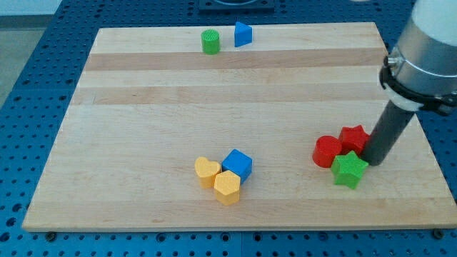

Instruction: Slide the red star and green star a bit left

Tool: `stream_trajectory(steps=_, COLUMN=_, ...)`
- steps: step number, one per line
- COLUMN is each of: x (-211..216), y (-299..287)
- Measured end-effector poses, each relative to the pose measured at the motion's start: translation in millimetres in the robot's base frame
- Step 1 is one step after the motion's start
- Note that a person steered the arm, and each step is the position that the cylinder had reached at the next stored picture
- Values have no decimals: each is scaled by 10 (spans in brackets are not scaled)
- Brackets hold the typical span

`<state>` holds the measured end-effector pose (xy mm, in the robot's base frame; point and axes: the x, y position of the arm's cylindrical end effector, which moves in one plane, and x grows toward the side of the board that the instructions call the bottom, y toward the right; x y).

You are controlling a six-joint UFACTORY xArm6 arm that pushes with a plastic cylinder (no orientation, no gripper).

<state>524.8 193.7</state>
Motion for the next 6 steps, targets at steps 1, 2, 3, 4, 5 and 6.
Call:
stream_trajectory(steps=1, x=-128, y=-168)
stream_trajectory(steps=2, x=-317, y=-353)
stream_trajectory(steps=3, x=-487, y=-573)
stream_trajectory(steps=4, x=-653, y=-784)
stream_trajectory(steps=5, x=-803, y=-922)
stream_trajectory(steps=6, x=-989, y=-1052)
